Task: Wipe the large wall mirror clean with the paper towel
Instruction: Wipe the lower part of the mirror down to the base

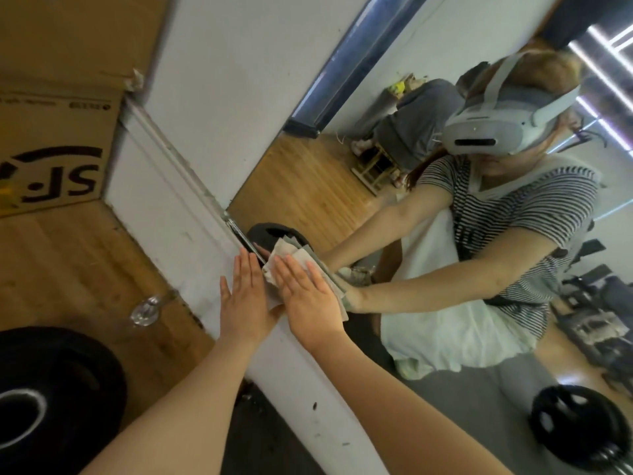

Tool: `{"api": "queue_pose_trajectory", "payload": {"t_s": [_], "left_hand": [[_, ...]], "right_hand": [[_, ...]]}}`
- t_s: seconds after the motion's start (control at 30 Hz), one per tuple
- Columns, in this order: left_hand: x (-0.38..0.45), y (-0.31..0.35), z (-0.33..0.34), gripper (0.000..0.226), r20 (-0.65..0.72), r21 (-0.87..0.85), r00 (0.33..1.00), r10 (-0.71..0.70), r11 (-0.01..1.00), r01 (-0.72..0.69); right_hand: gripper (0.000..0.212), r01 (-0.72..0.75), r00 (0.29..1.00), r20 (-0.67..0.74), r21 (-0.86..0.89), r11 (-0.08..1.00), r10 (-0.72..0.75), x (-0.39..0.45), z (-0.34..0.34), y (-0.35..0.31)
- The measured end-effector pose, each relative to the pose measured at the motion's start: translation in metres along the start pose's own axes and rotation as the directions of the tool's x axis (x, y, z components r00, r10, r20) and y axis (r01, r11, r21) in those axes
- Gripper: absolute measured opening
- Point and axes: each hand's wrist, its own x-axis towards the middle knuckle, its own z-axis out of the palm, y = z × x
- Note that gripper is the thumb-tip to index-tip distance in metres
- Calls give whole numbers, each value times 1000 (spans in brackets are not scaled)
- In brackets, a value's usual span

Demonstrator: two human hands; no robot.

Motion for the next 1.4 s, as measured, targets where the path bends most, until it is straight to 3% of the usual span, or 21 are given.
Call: {"api": "queue_pose_trajectory", "payload": {"t_s": [0.1, 0.27, 0.33, 0.43, 0.53, 0.63, 0.77, 0.87, 0.97, 1.07, 1.3, 1.4], "left_hand": [[2, -3, 0, 111, 19, -40, 1000, -4, 999, 5], [10, -7, -9, 122, 3, -247, 999, -42, 968, 41], [15, -4, -12, 123, -6, -265, 999, -38, 964, 36], [19, -2, -13, 127, -1, -272, 999, -46, 961, 44], [19, -3, -13, 128, 5, -257, 999, -49, 965, 48], [19, -4, -13, 128, 1, -256, 998, -55, 965, 53], [20, -10, -13, 127, 1, -212, 999, -34, 977, 33], [20, -18, -15, 119, 43, -107, 999, -3, 994, 8], [19, -19, -19, 104, 47, -73, 999, 1, 997, 3], [17, -18, -24, 101, 46, -79, 999, 5, 997, -1], [21, -16, -25, 109, 94, -41, 995, -26, 999, 30], [20, -12, -24, 111, 94, -14, 994, -49, 999, 51]], "right_hand": [[65, -68, 995, -72, -21, 997, 66, 10, -14, 12], [66, -229, 937, -257, 54, 972, 235, 31, -69, 45], [71, -304, 831, -449, 126, 944, 327, 36, -91, 62], [74, -404, 598, -668, 226, 886, 443, 44, -114, 89], [71, -461, 531, -702, 231, 857, 475, 48, -121, 98], [71, -472, 583, -650, 218, 854, 488, 50, -118, 88], [73, -291, 870, -384, 106, 951, 309, 45, -91, 54], [68, -139, 957, -238, 117, 983, 164, 43, -55, 19], [67, -44, 995, -93, 9, 999, 45, 33, -22, -3], [66, -17, 1000, 2, 6, 1000, 17, 21, -6, -14], [63, 36, 999, 27, -42, 998, -35, 20, -10, -4], [61, -45, 998, -45, -48, 998, 43, 25, -27, 5]]}}
